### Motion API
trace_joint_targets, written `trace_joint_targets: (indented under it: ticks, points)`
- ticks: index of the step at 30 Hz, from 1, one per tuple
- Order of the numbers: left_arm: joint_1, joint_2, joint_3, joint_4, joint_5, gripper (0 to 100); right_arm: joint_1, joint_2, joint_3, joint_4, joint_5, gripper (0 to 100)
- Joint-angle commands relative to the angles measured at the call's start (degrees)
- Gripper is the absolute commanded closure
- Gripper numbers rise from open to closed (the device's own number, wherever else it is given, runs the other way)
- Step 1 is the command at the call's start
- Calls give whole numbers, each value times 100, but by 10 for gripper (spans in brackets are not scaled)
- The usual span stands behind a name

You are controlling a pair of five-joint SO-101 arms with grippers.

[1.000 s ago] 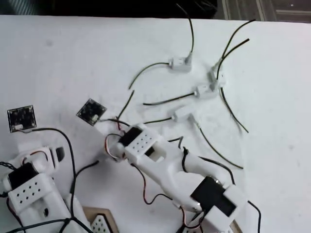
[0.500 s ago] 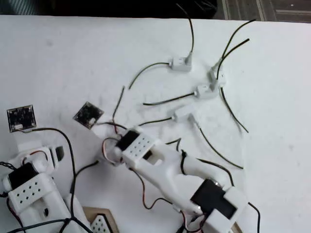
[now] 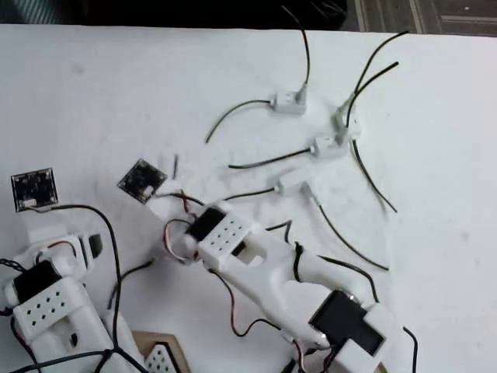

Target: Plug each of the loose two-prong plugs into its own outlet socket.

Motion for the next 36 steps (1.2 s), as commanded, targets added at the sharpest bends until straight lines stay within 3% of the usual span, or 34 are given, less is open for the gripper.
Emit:
trace_joint_targets:
  ticks: [1,12,24,36]
  points:
    - [-13,-66,-26,-97,44,717,136,-242,-114,-119,-18,974]
    - [-13,-66,-26,-97,44,717,119,892,-325,-66,325,980]
    - [-4,-66,-26,-97,44,717,207,585,-589,119,281,980]
    - [101,-66,-26,-97,53,717,2712,-92,-1134,-567,334,980]
